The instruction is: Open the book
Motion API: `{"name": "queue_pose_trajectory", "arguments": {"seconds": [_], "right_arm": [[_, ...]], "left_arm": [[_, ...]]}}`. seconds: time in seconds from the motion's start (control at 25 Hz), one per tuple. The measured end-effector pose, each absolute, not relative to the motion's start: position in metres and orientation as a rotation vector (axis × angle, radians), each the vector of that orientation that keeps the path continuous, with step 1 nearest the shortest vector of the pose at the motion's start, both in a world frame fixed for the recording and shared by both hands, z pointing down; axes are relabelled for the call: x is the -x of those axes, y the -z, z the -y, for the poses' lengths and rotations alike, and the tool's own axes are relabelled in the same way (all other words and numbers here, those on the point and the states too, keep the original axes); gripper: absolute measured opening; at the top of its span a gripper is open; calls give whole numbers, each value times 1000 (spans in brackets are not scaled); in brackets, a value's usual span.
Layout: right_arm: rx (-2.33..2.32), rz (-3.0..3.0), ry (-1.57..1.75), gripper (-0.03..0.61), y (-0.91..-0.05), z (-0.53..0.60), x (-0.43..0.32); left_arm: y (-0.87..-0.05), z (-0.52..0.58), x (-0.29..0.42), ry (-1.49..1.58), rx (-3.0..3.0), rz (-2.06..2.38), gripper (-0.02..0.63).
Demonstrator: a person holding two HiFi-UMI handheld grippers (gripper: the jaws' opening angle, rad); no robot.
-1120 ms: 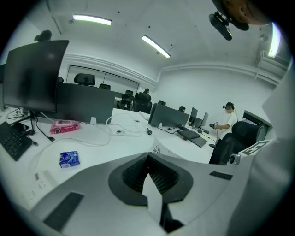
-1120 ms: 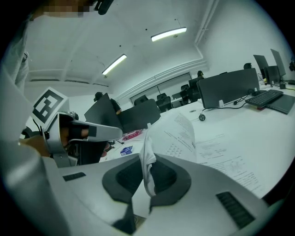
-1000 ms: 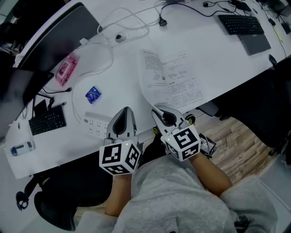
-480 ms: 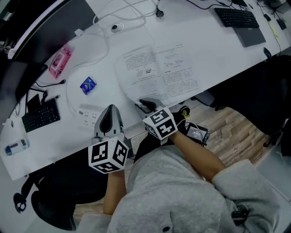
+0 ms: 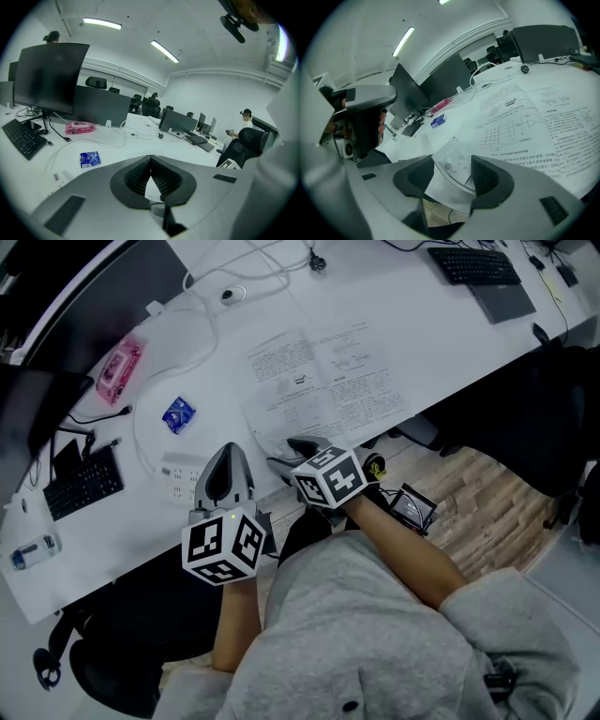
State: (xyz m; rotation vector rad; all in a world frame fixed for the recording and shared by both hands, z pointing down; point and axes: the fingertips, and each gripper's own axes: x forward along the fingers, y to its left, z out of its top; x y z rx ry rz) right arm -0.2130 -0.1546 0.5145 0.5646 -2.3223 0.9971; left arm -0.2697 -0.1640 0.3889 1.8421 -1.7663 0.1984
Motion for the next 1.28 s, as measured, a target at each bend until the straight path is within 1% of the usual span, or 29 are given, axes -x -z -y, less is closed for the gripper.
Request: {"name": "queue_pose_trajectory", "arguments": {"seconds": [0.48, 0.56, 0.72, 0.76, 0.8, 0.84, 0.92, 1.08, 1.28], "right_arm": [[-566, 2447, -930, 242, -466, 153, 190], [-596, 2524, -879, 241, -439, 161, 177], [-664, 2724, -710, 234, -353, 181, 133], [-709, 2755, -647, 188, -332, 186, 118], [-770, 2769, -570, 102, -314, 191, 103], [-832, 2770, -487, 54, -299, 195, 86], [-928, 2758, -360, 45, -274, 198, 52], [-1061, 2761, -323, 42, -238, 192, -3], [-1179, 2714, -300, 43, -234, 167, -50]], "left_arm": [[-376, 169, 255, -184, -1912, 1758, 9], [-373, 169, 252, -184, -1920, 1756, 9], [-362, 170, 242, -166, -1966, 1744, 9], [-360, 170, 239, -164, -1976, 1743, 9], [-358, 170, 236, -168, -1984, 1742, 9], [-355, 171, 232, -173, -1992, 1742, 9], [-348, 170, 222, -174, -2016, 1740, 9], [-334, 167, 198, -157, -2072, 1723, 9], [-318, 148, 163, -147, -2128, 1713, 9]]}}
